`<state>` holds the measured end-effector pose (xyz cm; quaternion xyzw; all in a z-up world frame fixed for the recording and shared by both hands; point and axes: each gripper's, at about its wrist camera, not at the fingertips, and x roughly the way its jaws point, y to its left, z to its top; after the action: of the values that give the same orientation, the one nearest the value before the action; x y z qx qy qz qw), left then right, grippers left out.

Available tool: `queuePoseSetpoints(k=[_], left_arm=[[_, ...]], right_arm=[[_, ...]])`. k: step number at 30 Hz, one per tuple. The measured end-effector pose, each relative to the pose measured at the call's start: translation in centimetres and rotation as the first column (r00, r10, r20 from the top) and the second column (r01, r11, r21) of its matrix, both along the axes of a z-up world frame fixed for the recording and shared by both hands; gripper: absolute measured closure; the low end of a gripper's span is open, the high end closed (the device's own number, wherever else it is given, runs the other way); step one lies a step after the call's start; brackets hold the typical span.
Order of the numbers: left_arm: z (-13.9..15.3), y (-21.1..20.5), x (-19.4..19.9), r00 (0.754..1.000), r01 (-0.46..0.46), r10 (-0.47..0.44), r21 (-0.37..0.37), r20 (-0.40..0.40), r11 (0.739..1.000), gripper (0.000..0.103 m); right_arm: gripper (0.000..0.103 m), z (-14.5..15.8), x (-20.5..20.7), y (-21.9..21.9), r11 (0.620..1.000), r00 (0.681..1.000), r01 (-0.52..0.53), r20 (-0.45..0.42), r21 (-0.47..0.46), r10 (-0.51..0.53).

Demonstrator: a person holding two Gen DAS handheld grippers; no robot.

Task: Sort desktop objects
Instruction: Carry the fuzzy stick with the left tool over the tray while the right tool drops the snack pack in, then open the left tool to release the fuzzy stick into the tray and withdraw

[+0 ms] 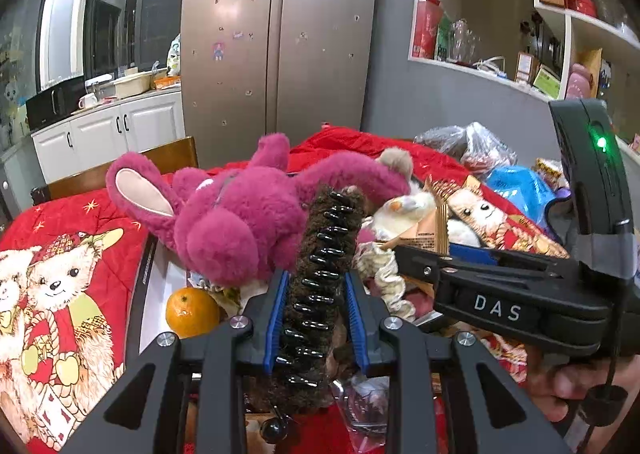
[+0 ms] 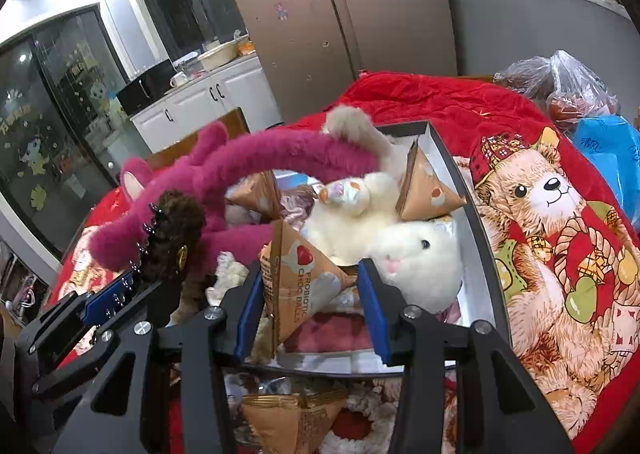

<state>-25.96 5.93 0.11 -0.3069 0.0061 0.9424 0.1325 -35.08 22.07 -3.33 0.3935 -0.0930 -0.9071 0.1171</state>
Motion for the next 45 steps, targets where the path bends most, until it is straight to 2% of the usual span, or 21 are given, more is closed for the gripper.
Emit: queuePoseSetpoints(k=[8,20,22,23,24,27,28,30,33,35,38,41,45], left_arm=[[0.0,0.1,0.0,1.0,0.01,-0.01,0.011,-0.018,1.0,0.074],[-0.3,0.5,-0.3,1.0,0.012,-0.012,0.003,0.004,1.0,0.073],[-0.4,0.4,-0.4,1.0,0.003,-0.003,0.003,0.012,1.0,0.07],[-0.4,0.3,-0.4,1.0,-0.006,0.006,0.0,0.014,1.0,0.065],[-0.3,0.2,-0.4,1.0,-0.016,0.016,-0.006,0.016,1.0,0.054],[0.2,-0.5,-0.2,0.998,-0.058,0.057,-0.002,-0.017,0.998,0.032],[0.4,-0.8,-0.1,0.998,-0.065,0.065,0.014,-0.027,0.998,0.03],[0.8,-1.4,0.0,0.997,-0.069,0.071,0.059,-0.025,0.996,0.021],[1.3,-2.2,0.0,0.997,-0.073,0.075,0.117,-0.011,0.99,0.019],[1.7,-2.1,0.2,0.996,-0.077,0.08,0.099,-0.029,0.992,0.019],[2.4,-1.6,0.9,0.992,-0.085,0.089,0.042,-0.095,0.995,0.019],[3.1,-1.3,1.7,0.982,-0.096,0.098,0.016,-0.159,0.995,0.019],[4.5,-1.7,2.4,0.985,-0.062,0.069,0.049,-0.16,0.997,0.019]], right_arm=[[0.057,-0.5,-0.1,0.0,1.0,1.0,-0.005,0.001,0.007,0.005],[0.057,-0.7,0.1,-0.6,0.998,1.0,-0.008,-0.002,0.058,0.008],[0.057,-0.7,0.1,-0.6,0.998,1.0,-0.007,-0.002,0.055,0.007],[0.057,-0.8,0.1,-0.6,0.999,1.0,-0.007,-0.002,0.052,0.007],[0.056,-0.8,0.1,-0.5,0.999,1.0,-0.005,0.0,0.045,0.005],[0.049,-0.6,-0.1,0.0,1.0,1.0,0.01,0.015,0.004,-0.01],[0.046,-0.4,-0.1,0.2,1.0,1.0,0.013,0.016,-0.014,-0.013],[0.03,0.2,0.1,0.7,0.999,1.0,0.028,-0.005,-0.031,-0.028],[0.014,1.4,0.6,1.0,0.998,0.997,0.052,-0.057,-0.026,-0.054],[0.006,2.0,1.0,0.9,0.997,0.993,0.076,-0.087,0.003,-0.076],[0.005,3.1,1.6,0.6,0.993,0.985,0.099,-0.147,0.063,-0.089],[0.005,4.0,2.3,0.1,0.99,0.978,0.112,-0.189,0.09,-0.093],[0.004,5.7,3.3,0.1,0.99,0.972,0.117,-0.214,0.078,-0.098]])
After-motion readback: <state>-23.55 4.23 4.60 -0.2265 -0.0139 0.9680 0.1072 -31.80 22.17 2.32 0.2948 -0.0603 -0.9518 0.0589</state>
